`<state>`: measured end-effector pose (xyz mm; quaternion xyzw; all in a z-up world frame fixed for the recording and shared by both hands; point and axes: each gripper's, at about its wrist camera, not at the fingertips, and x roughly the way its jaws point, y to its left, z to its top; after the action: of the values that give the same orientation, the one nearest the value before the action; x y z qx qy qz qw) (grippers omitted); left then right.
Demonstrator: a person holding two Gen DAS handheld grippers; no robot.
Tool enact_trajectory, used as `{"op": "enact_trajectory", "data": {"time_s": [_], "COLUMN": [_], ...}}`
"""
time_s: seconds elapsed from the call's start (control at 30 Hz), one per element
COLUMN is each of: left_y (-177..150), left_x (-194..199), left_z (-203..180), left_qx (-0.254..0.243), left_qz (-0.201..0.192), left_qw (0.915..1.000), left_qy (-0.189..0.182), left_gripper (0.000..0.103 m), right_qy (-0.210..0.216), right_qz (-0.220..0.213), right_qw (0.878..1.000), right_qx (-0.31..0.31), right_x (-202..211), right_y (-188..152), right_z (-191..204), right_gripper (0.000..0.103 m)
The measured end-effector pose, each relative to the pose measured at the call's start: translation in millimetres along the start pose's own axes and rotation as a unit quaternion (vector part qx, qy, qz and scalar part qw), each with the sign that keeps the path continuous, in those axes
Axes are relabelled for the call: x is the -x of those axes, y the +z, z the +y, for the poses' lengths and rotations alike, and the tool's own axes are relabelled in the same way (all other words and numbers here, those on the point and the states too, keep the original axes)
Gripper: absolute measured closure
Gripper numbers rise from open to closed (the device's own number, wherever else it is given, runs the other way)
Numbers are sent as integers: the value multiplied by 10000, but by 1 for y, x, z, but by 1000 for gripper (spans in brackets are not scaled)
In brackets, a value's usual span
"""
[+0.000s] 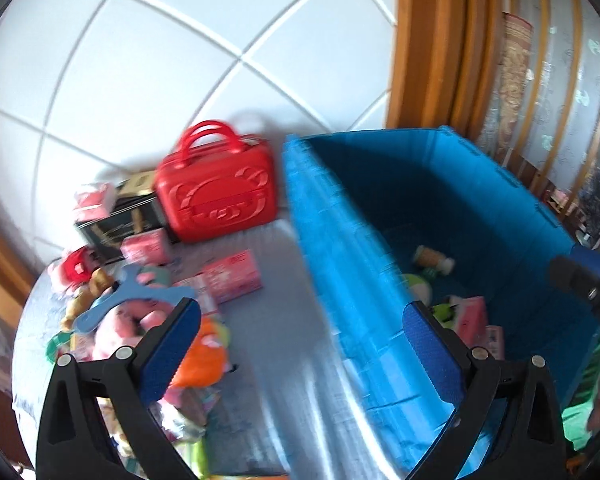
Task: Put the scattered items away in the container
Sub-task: 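Open both tools to drop the jar and tissue pack into the crate, then move both tools back over the pile on the table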
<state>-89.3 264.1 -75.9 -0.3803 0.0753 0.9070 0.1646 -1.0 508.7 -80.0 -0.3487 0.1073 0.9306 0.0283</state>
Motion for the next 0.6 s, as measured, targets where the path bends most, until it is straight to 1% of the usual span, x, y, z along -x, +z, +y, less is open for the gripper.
{"op": "enact_trajectory", "data": {"time_s": [0.17,0.3,0.4,0.47,0.6], "left_y": [-52,-97,-130,-151,-192], "left_x": [10,15,18,18,16], "left_z": [86,151,193,216,258], "left_qx": [440,848,1088,1234,1604], "left_qz": [168,360,539,685,981], "left_qw": [9976,9922,9874,9834,9744], "left_qy": [506,843,1016,1140,1233], "left_gripper": [0,0,0,0,0], "right_qy": [508,826,1069,1241,1274], "right_qz": [52,232,424,650,887], "right_qw": [9971,9907,9859,9833,9793], "right_qx": [562,1060,1216,1165,1297], "right_x": [-12,-28,-45,-60,-82], "right_y": [-3,-20,-35,-45,-60], "right_z": [69,126,160,178,213], "right_gripper": [0,0,0,0,0]}}
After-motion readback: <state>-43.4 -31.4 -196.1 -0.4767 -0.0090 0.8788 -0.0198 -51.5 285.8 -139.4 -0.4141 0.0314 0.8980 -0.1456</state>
